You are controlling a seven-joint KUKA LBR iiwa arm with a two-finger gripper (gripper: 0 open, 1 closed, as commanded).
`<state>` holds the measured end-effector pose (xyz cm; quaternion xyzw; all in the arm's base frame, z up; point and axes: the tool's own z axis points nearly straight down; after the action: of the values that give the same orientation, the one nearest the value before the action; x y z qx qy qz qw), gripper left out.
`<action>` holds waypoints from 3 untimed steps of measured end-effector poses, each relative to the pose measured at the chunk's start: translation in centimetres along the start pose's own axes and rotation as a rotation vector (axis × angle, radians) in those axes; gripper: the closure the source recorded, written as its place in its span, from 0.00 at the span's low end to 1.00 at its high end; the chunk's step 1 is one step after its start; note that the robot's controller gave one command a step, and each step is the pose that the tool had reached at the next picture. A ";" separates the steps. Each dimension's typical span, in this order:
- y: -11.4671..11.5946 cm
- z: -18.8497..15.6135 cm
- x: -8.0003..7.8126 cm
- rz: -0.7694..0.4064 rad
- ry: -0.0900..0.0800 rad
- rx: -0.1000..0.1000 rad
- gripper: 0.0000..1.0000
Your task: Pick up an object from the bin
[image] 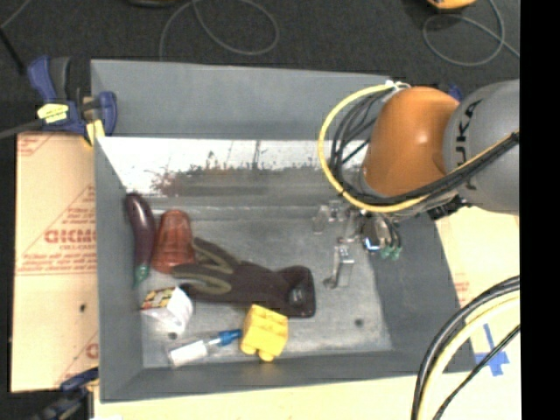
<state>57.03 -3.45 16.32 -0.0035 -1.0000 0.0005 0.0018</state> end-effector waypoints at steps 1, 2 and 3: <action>0.0 -0.5 -0.1 -0.001 -0.008 0.001 1.00; 0.0 -0.5 -0.1 -0.002 -0.008 0.001 0.00; 0.0 -0.5 -0.1 -0.002 -0.008 0.001 0.00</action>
Offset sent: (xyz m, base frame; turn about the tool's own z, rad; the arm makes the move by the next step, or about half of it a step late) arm 0.0000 0.0000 0.0000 0.0000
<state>57.17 -3.46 16.80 -0.0022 -1.0000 0.0009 -0.0020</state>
